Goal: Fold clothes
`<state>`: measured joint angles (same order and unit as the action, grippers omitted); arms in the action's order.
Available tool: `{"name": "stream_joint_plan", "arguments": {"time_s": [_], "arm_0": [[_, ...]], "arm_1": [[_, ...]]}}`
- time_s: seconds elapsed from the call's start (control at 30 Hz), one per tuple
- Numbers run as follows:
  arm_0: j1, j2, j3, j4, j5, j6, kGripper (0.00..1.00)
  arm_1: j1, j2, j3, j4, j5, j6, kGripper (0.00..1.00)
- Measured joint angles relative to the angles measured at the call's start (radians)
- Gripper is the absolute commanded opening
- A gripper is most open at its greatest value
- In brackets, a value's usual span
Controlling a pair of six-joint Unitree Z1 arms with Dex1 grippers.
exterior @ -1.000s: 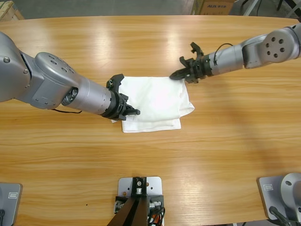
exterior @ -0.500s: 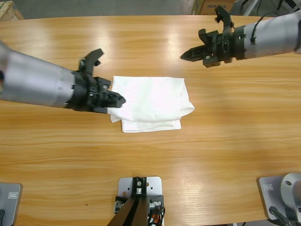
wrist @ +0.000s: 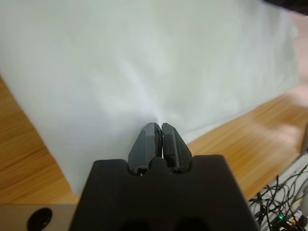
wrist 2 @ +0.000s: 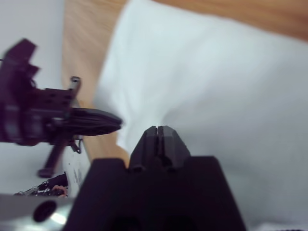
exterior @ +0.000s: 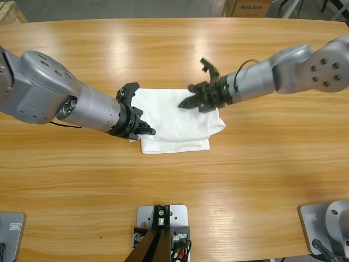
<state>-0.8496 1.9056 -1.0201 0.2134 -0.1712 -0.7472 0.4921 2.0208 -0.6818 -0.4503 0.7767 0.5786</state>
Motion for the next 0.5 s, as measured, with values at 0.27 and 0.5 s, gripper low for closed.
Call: {"name": "stream_joint_plan", "arguments": {"time_s": [0.27,0.5], "arm_0": [[0.008,0.006,0.021,-0.005,0.000,0.000,0.000],[0.017,0.007,0.091,-0.040,0.000,0.000,0.000]], "arm_1": [[-0.061,0.044,0.072,-0.117,0.006,0.000,0.000],[-0.130,0.045,0.081,-0.130,0.009,-0.001,0.000]]}}
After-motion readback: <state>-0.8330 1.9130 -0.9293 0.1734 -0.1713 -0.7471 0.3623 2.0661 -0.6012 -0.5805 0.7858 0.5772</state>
